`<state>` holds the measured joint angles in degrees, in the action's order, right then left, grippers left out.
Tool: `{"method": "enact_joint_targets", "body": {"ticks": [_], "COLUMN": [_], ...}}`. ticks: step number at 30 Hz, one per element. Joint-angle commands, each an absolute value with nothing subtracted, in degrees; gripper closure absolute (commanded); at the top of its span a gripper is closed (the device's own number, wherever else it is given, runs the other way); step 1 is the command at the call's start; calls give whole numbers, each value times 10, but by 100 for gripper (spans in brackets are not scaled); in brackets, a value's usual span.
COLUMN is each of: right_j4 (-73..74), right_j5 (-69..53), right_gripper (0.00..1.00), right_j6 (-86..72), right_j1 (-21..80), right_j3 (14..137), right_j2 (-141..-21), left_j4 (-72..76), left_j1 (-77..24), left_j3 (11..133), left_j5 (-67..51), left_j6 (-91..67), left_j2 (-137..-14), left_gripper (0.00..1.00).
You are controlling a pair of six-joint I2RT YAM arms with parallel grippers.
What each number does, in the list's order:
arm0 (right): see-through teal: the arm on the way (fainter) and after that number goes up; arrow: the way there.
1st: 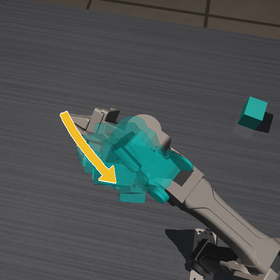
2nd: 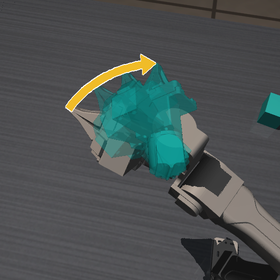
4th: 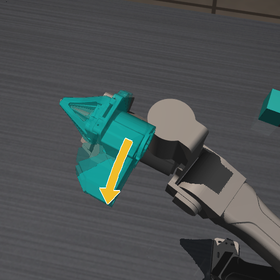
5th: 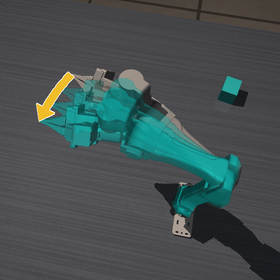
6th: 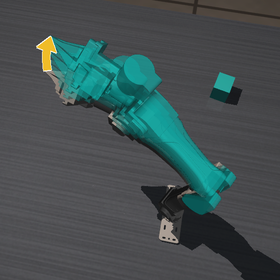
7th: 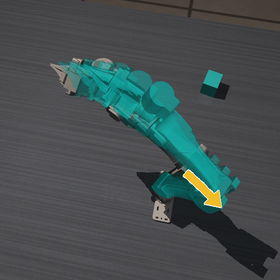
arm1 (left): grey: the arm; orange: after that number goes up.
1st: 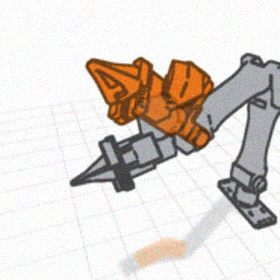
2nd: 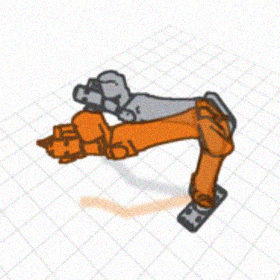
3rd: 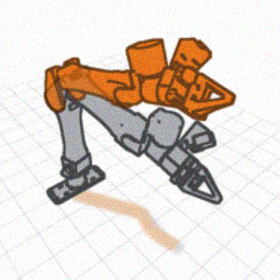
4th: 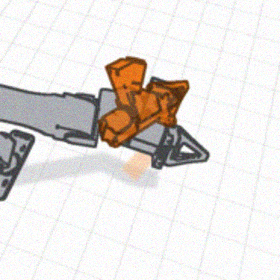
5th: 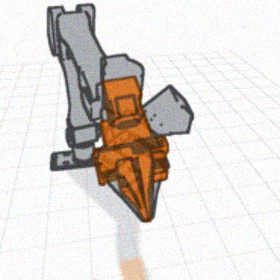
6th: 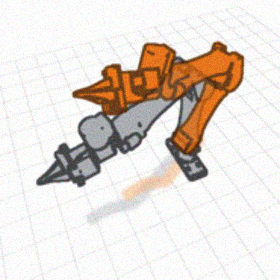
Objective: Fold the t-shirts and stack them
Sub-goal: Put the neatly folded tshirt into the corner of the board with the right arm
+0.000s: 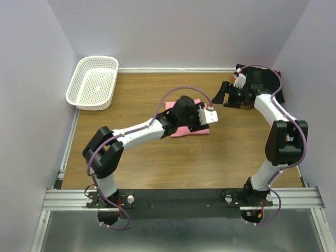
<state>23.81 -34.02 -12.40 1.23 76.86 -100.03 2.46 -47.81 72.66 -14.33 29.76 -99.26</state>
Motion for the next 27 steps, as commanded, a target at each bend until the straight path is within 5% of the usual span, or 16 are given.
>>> {"method": "enact_joint_targets", "body": {"ticks": [1,14,19,27], "right_j4": [251,250,249,175], "right_j5": [-298,-315,-339,-395], "right_gripper": [0,0,0,0], "right_j6": [-154,-191,-203,-252], "right_j1": [4,-25,-25,-25], "right_j3": [723,672,663,600], "right_j2": [-978,-1001,-1009,-1017], "left_j4": [1,1,1,2], "left_j1": [-535,-584,-585,-577], "left_j3": [724,792,802,808], "left_j5": [-31,26,32,4], "left_j6": [426,472,479,468], "left_j2": [-1030,-1182,-1216,-1208], "left_gripper": [29,32,41,93]}}
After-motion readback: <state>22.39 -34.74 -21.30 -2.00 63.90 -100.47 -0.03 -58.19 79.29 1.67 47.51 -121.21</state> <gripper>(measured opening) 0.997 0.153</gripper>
